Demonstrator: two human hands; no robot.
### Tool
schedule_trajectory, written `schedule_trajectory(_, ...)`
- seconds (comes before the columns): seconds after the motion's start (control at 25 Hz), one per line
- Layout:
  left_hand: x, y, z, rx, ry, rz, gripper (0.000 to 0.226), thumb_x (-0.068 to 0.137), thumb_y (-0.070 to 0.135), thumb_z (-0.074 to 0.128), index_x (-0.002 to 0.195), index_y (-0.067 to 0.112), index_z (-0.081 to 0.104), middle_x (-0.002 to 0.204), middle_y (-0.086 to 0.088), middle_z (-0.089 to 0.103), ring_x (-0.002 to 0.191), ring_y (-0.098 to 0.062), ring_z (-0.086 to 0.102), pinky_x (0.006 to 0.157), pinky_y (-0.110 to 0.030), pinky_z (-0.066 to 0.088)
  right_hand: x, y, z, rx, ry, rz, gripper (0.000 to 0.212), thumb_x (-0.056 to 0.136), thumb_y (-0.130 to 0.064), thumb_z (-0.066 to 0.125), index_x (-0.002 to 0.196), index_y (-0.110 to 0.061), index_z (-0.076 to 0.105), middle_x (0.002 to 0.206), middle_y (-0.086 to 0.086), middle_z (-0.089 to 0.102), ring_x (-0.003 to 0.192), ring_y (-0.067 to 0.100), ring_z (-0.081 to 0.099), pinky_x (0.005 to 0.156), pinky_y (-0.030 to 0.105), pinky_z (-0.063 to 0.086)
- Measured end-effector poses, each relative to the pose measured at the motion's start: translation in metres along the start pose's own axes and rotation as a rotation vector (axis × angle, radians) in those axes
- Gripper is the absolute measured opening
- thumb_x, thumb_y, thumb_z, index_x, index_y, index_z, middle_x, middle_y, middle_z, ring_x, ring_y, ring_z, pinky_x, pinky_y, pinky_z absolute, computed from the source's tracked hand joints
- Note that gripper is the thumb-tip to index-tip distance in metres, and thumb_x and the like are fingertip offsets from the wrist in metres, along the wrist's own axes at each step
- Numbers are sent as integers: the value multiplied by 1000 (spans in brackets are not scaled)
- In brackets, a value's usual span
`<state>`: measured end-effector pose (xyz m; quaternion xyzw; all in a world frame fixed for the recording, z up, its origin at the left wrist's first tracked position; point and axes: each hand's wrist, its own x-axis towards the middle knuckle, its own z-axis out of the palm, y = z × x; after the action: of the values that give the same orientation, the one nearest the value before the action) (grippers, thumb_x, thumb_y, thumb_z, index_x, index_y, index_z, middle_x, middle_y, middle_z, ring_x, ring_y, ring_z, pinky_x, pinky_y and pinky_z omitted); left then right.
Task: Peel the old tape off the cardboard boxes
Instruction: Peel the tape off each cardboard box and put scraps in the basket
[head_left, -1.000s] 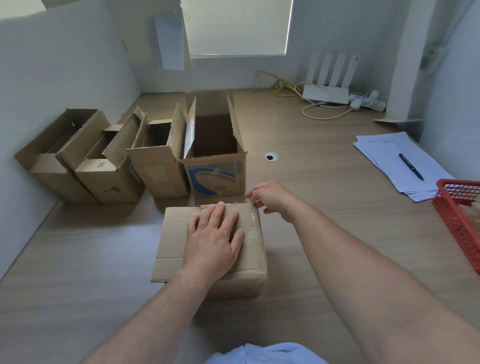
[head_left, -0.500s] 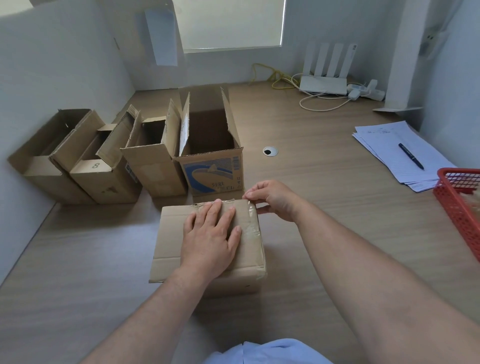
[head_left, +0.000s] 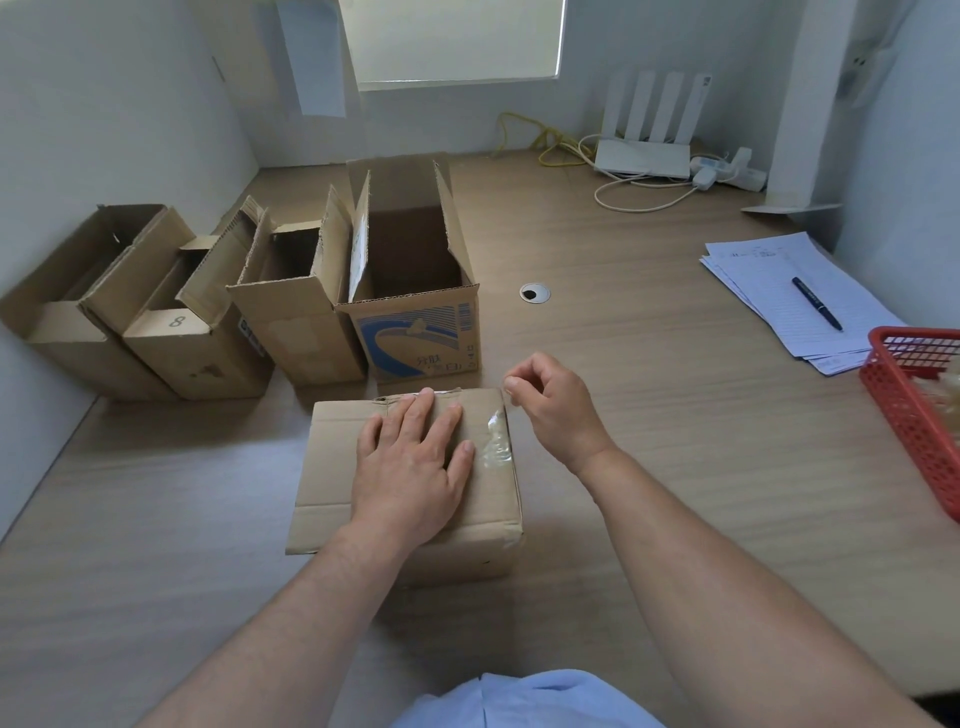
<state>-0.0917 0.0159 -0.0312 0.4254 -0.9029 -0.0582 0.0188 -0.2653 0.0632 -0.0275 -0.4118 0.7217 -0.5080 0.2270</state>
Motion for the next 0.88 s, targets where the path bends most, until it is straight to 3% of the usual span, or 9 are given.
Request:
schedule_trajectory(0.24,2,-14,-9,-102,-65,116,59,94,59,32,149,40,22,161,7,5,147,-11,-5,115,-33,-10,-3,-8,-9,67,-23,64,25,86,-7,58,69,-26,56,71,-4,59,70,15,57,64,24,44)
schedule_trajectory(0.44,9,-16,-6,-68,-107,92,61,96,59,23,152,38,9,162,5,-7,147,-13,-13,116,-38,-12,-6,-22,-14,52,-9,4,23,87,-8,59,71,-23,58,70,1,60,69,18,56,69,32,47)
schedule_trajectory(0.64,21,-19,-10,-134,-121,78,63,96,58,33,151,35,16,162,2,-4,147,-15,-11,116,-40,-11,-9,-30,-34,-61,-53,-77,25,88,-10,60,71,-29,58,68,-9,57,70,13,52,63,20,41)
schedule_trajectory(0.76,13,-28,-16,-242,-200,222,92,73,81,44,150,39,18,161,6,-2,145,-9,-14,114,-37,-17,-8,-29,-35,-78,-23,-58,21,88,-10,60,73,-25,60,77,-7,55,73,15,52,69,23,40)
schedule_trajectory(0.88,11,-35,-19,-95,-306,336,116,56,93,44,150,43,0,159,9,-17,141,-7,-28,109,-35,-25,-6,-32,-33,-78,-17,-44,15,88,-11,60,76,-21,61,76,-5,57,71,13,51,67,24,41)
